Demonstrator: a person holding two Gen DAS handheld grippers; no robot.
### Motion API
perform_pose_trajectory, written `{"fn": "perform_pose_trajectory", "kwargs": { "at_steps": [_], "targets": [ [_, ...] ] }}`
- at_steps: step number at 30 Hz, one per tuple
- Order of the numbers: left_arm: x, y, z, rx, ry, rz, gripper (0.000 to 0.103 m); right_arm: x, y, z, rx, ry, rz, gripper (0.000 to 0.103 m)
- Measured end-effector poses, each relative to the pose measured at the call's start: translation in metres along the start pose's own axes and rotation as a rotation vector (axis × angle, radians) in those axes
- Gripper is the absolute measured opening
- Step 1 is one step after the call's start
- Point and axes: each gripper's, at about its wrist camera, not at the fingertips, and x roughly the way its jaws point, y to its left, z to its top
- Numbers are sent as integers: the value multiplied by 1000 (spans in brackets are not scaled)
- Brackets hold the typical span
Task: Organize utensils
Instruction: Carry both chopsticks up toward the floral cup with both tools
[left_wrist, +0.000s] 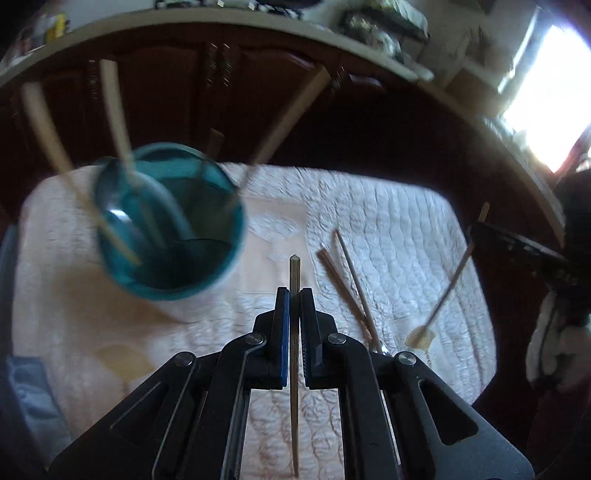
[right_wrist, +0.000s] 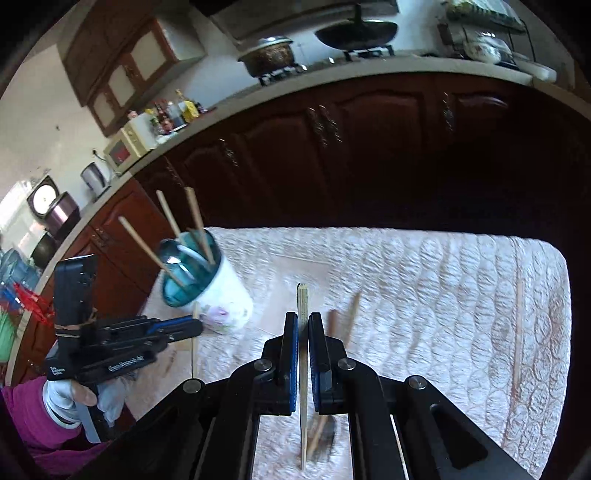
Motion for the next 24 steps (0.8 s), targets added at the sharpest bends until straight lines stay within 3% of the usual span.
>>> {"fn": "perform_pose_trajectory", "kwargs": {
  "at_steps": [5,13,20,24],
  "targets": [
    [-53,14,-1,-42,-83,-3,4,-2,27,12,-38,-20,49,5],
    [-139,42,29,-92,-253,23,4,-5,68,41,-102,-56,121,5],
    [-162,55,64,-114,-386,85,4,-12,108,74,-147,-127,167,5],
    [-162,59,79,-96,-471,178,4,-11,127,95,-154,-172,165,5]
  ]
}}
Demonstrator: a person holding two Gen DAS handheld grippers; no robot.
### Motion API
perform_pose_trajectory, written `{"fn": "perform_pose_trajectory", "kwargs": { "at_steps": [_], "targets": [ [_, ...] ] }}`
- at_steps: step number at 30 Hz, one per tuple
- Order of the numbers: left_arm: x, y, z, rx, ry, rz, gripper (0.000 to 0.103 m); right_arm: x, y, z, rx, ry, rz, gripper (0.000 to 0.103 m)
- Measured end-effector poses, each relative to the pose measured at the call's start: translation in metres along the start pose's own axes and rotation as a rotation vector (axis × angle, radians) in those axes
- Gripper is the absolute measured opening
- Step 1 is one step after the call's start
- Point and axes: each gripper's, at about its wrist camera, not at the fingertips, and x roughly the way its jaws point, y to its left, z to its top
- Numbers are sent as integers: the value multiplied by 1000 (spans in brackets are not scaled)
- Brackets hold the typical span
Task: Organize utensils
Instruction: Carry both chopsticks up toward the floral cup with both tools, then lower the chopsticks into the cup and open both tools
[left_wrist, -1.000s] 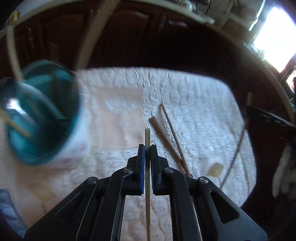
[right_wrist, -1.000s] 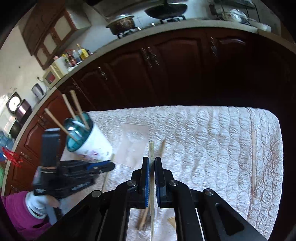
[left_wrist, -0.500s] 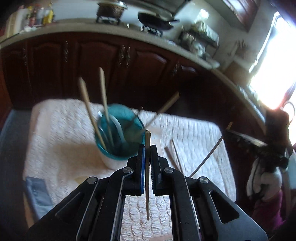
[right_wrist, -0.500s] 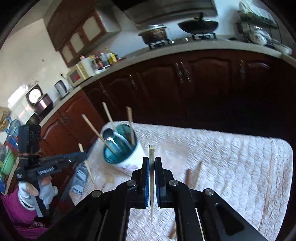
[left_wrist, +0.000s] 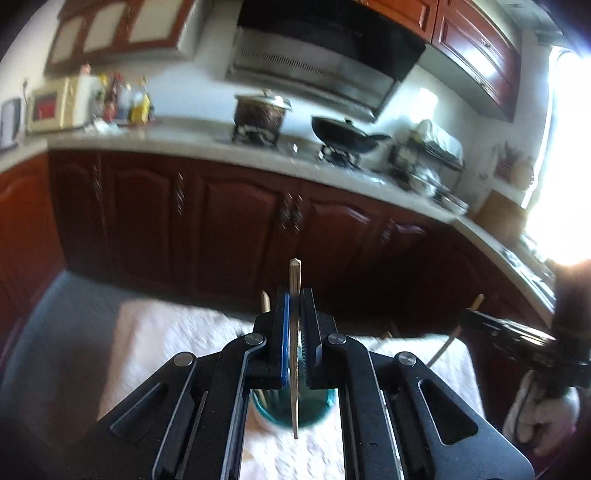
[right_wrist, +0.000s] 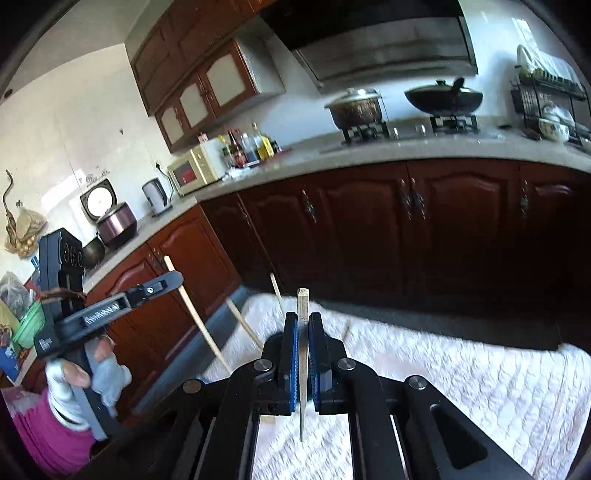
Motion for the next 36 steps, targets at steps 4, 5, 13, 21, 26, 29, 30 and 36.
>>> {"fn": "perform_pose_trajectory", "kwargs": {
  "at_steps": [4,5,13,21,26,29,30,36],
  "targets": [
    [19,3,2,9,-31,55,4,14,11,19,-27,-37,-45,5],
    [24,5,1,8,-32,65,4,20,13,23,-32,-42,-61,5],
    [55,6,-15,11,-31,124,4,65,11,30,-20,-59,-123,5],
    [78,4,-47,22,44,135,4,100,-5,4,9,42,-125,5],
    [88,3,-63,30,102,138,4,120,-14,-16,17,124,-114,5],
    [93,3,-71,29,128,141,4,127,-18,-26,14,156,-115,5],
    [92,3,-70,29,124,142,4,128,-20,-28,19,158,-114,5],
    [92,3,-68,27,135,130,4,119,-23,-29,19,157,-104,17]
  ]
}}
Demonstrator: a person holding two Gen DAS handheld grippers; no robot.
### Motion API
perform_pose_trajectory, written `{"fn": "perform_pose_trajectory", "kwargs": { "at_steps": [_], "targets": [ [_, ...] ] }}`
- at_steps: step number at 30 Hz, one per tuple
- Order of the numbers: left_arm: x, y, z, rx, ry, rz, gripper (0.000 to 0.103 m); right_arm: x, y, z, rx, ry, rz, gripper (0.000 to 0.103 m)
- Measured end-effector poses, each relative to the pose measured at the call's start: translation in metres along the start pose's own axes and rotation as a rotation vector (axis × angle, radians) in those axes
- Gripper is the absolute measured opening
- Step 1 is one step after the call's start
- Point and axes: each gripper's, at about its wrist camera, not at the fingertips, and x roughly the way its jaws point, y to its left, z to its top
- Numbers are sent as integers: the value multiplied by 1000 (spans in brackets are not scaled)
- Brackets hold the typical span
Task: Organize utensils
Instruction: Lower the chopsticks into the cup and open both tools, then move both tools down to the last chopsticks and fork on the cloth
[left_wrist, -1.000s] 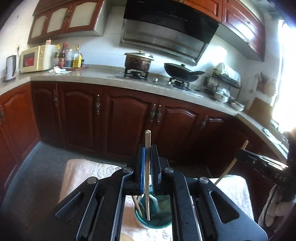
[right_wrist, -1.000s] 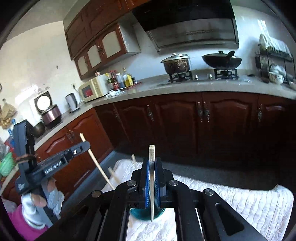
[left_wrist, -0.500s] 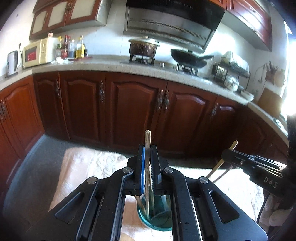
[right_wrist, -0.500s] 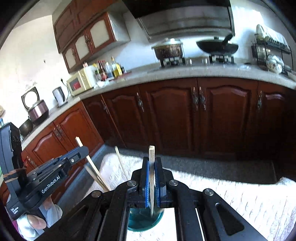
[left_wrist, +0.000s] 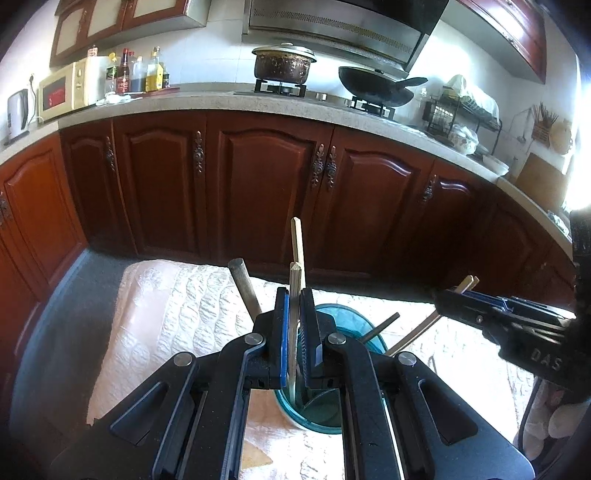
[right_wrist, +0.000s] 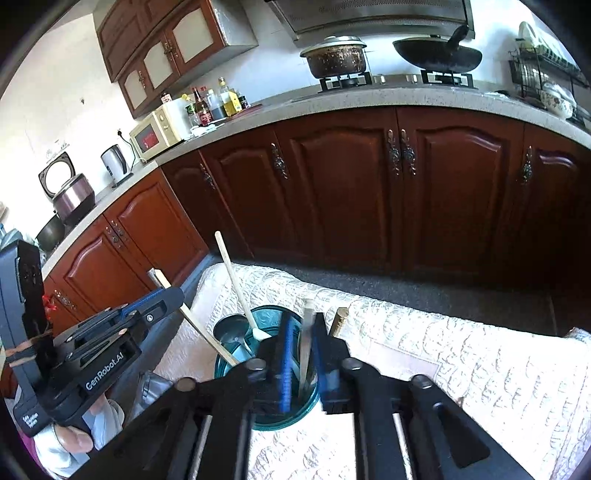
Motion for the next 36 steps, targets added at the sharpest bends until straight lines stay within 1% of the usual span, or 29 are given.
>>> {"fn": "perform_pose_trajectory", "kwargs": {
  "at_steps": [1,4,6,8,14,19,26,30,36],
  "targets": [
    [-1,0,0,-2,4,-5,4,-2,1,-1,-3,-1,6,23],
    [-3,-1,1,-8,14,-18,7,-6,5,-3,-15,-1,8,23],
    [-6,-2,1,-6,15,-20,13,-10,6,-4,-18,-8,6,24],
    [-10,-1,1,-7,6,-21,25,-15,6,-4,-10,-18,15,25],
    [-28,-5,2,7,-28,-31,39,-30,4,-10,-4,-30,24,29],
    [-37,-11,-4,29,-21,-31,40,-37,5,-21,-19,-25,-9,29],
    [-52,-16,-14,48,-34,-28,41,-44,6,-33,-35,-23,-59,31],
    [-59,-18,-21,60,-36,-27,41,-50,4,-38,-32,-32,-85,34],
    [-62,-27,-35,82,-22,-31,41,-61,7,-47,-44,-46,-113,35]
  ]
}}
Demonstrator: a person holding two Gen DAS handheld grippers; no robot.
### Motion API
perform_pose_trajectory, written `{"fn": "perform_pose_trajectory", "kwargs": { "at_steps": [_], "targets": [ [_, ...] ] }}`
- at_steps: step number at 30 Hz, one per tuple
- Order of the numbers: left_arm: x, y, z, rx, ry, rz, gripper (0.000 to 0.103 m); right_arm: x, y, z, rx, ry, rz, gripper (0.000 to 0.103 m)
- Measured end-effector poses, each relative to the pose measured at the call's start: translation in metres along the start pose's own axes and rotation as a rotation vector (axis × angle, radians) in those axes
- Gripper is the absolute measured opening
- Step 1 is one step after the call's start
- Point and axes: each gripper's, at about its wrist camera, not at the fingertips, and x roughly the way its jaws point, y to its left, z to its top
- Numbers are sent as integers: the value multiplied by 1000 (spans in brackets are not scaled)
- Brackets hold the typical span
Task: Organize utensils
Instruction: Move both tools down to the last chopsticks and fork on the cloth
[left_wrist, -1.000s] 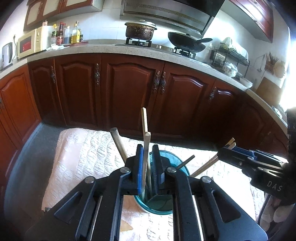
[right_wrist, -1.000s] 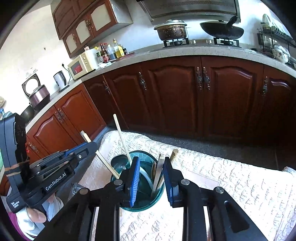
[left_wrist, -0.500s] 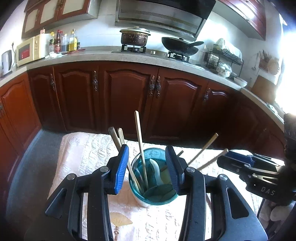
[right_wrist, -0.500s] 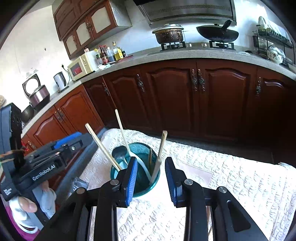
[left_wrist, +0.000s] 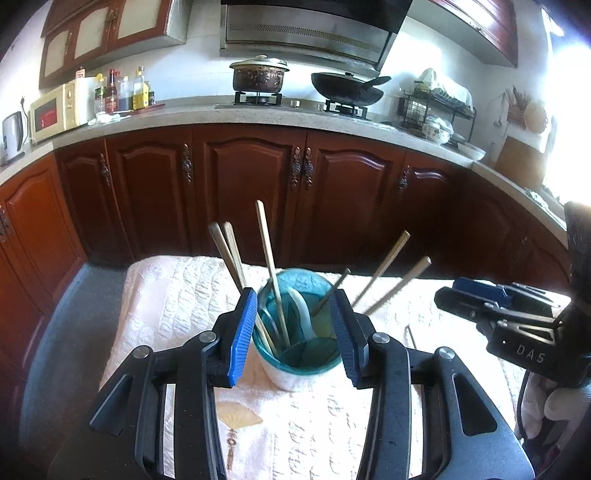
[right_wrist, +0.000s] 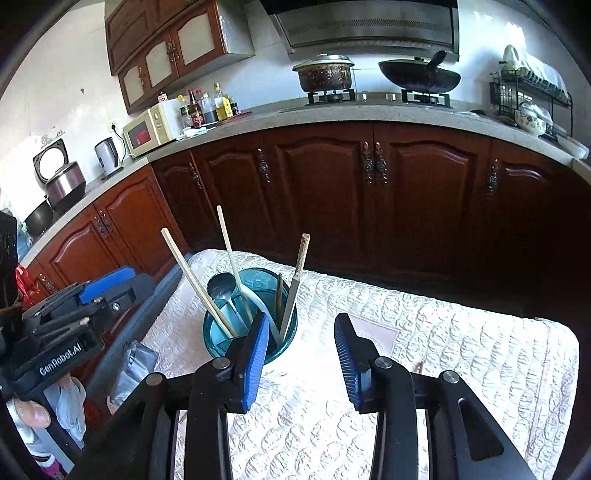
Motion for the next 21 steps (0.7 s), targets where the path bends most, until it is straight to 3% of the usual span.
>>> {"fn": "perform_pose_trajectory", "kwargs": {
  "at_steps": [21],
  "targets": [
    [17,-56,-48,58,93,-19,41,-12,-24,-46,67,38,-77,38]
  ]
}}
